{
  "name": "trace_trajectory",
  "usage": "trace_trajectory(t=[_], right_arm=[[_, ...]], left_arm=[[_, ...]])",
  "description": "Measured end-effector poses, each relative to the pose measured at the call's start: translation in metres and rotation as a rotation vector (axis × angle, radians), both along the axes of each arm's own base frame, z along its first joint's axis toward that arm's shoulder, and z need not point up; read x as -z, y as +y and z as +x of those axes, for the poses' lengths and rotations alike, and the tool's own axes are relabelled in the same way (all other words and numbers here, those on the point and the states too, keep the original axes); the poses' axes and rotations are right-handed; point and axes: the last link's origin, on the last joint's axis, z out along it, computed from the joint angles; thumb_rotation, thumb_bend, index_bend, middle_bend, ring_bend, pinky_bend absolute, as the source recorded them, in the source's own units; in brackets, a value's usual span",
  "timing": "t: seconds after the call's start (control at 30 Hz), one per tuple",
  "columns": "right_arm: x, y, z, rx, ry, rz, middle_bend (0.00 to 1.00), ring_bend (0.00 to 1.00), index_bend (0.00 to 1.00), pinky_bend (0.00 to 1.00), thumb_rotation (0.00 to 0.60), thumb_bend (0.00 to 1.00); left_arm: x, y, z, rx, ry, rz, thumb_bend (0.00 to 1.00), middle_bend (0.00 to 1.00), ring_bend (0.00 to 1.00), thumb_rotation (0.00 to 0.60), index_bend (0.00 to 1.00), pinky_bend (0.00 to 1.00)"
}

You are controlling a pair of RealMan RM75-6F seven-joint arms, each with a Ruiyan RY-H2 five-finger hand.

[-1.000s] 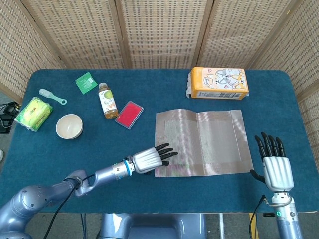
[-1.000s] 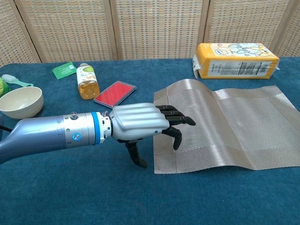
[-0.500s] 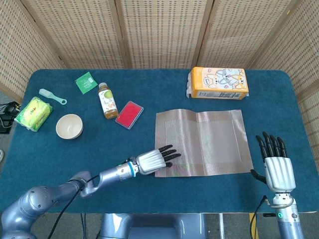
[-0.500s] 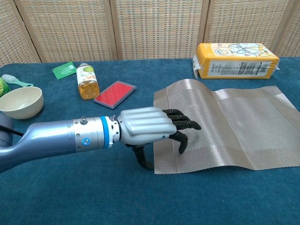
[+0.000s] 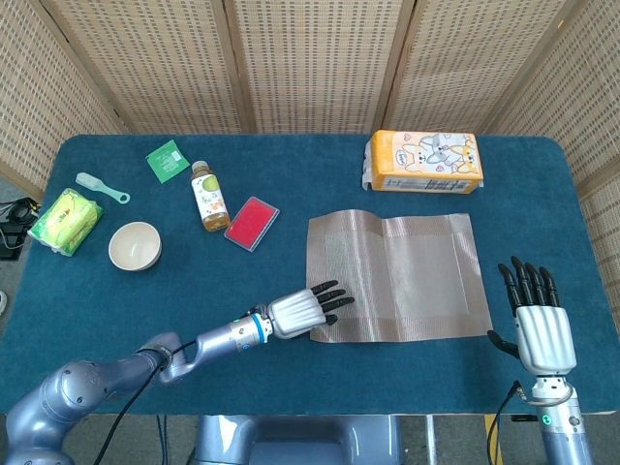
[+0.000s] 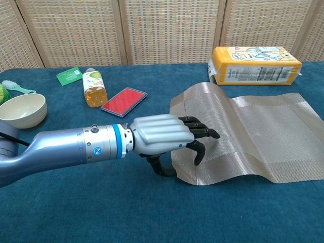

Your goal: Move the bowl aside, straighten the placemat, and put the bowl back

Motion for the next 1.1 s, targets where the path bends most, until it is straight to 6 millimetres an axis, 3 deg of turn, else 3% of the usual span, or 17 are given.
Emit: trace_trajectory(t=[0.53, 0.83, 1.1], right_arm=[[-0.0034, 0.0025, 0.0029, -0.017, -0.005, -0.001, 0.00, 0.00, 0.06, 0.00, 0.600, 0.00], [-0.0048, 0.0037, 0.0041, -0.024, -0.011, -0.001, 0.00, 0.00, 0.06, 0.00, 0.600, 0.00], [-0.0060, 0.0043, 0.0047, -0.029, -0.015, 0.001, 0.00, 0.00, 0.06, 0.00, 0.600, 0.00]], left_arm=[[0.0063, -0.0018, -0.0005, -0.041, -0.001, -0.018, 0.47, 0.00, 0.00, 0.600, 0.45, 0.00], [0.0091, -0.0052, 0.0016, -0.040, -0.017, -0.022, 0.49, 0.00, 0.00, 0.600, 0.65, 0.00], [0.0068, -0.0033, 0.0033, -0.038, -0.031, -0.006, 0.49, 0.00, 0.00, 0.600, 0.72, 0.00]])
